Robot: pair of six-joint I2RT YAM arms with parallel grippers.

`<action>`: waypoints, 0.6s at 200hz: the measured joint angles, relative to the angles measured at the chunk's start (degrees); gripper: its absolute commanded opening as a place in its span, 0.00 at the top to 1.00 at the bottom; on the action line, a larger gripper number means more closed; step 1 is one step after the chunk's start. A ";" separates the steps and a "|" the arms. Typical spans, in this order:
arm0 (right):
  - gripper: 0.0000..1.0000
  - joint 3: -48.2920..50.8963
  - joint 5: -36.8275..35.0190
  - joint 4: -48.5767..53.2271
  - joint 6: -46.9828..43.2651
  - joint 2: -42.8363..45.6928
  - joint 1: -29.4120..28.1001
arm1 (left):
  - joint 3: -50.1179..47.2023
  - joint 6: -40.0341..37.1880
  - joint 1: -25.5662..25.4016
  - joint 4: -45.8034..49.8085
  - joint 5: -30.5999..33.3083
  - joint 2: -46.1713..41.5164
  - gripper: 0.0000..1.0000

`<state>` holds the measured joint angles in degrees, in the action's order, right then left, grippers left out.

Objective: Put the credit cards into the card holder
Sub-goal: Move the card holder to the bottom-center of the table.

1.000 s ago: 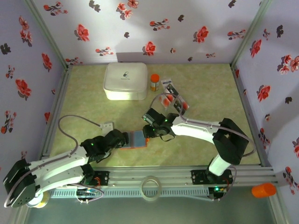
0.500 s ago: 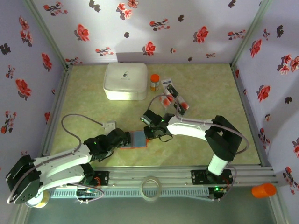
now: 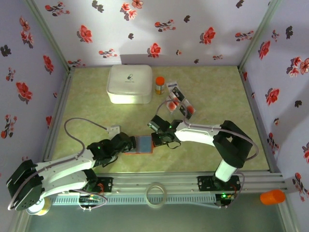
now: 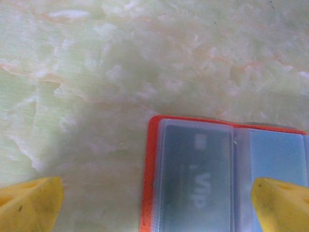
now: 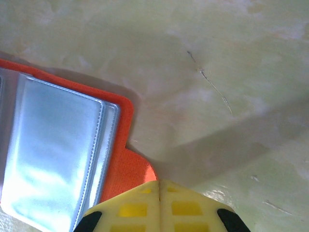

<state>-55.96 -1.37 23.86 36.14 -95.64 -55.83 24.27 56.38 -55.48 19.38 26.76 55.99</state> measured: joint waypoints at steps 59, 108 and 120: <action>1.00 4.11 -0.79 0.11 0.00 5.60 2.19 | 0.00 -0.17 0.00 -0.13 -0.04 0.00 0.00; 0.93 8.44 -1.46 0.72 0.00 10.62 4.39 | 0.00 -0.44 0.00 -0.15 -0.46 0.02 0.00; 0.81 8.81 -1.49 1.36 0.09 11.74 5.05 | 0.00 -0.59 0.00 -0.24 -0.48 0.15 0.00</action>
<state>-47.16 -2.85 25.21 36.23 -83.90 -50.78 24.27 55.79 -55.48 19.14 26.28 56.14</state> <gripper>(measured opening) 0.089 0.998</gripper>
